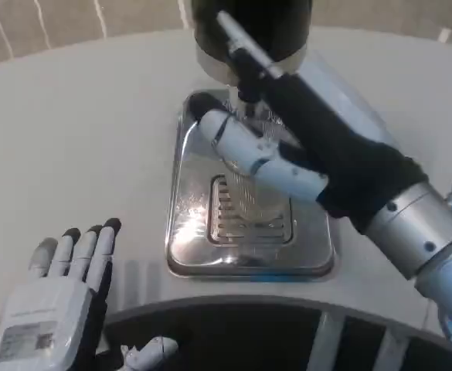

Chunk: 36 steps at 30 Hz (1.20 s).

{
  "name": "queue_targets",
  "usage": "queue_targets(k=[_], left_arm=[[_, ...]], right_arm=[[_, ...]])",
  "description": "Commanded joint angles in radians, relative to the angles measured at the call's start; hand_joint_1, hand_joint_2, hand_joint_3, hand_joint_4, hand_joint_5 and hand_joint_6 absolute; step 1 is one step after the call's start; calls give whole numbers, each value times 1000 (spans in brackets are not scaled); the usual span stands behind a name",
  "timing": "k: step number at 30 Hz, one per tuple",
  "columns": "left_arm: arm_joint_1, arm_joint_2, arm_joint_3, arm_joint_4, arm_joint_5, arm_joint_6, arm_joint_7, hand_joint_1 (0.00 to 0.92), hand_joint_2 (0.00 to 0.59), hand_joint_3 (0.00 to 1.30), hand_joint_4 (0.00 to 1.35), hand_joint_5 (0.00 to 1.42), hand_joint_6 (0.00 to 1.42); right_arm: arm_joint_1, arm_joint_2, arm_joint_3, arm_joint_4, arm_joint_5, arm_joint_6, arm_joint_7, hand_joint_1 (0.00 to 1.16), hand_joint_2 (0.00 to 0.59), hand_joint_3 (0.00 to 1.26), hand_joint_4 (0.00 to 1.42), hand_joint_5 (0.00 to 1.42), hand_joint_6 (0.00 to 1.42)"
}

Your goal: Grasp the cup under the faucet to collect the drink, then remove the cup.

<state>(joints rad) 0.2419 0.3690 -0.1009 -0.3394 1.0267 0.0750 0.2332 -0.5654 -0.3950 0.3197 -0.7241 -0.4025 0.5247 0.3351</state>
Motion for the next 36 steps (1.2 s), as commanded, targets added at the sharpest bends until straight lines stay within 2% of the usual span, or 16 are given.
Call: queue_targets(k=[1,4,7,9,13,20,27,36], left_arm=[[9,-16,-4,10,12,3,44,0,120,0,0,0,0],[7,-19,-4,20,14,5,51,0,120,0,0,0,0],[8,-22,-2,25,11,7,59,0,120,0,0,0,0],[5,-29,3,36,7,9,78,0,120,0,0,0,0],[-20,-38,16,67,-8,15,103,0,119,0,0,0,0],[-129,-36,29,156,-59,16,124,0,117,0,0,0,0],[-230,-37,0,231,-67,15,141,0,115,0,0,0,0],[-348,-58,-50,331,-83,14,171,0,112,0,0,0,1]], right_arm=[[-47,-55,122,-43,-215,-4,92,0,497,0,0,0,0],[-46,-54,173,-45,-379,4,159,0,517,0,0,0,0],[-31,-36,194,-53,-529,-4,216,0,521,0,0,0,0],[-15,-15,192,-56,-601,-8,255,0,533,0,0,0,0],[26,31,171,-74,-698,-40,308,0,536,0,0,0,0],[75,117,158,-79,-770,-108,370,0,543,0,0,0,0],[90,189,125,-63,-801,-163,401,0,550,0,0,0,0],[89,234,72,-34,-801,-216,410,0,551,0,0,0,0]])
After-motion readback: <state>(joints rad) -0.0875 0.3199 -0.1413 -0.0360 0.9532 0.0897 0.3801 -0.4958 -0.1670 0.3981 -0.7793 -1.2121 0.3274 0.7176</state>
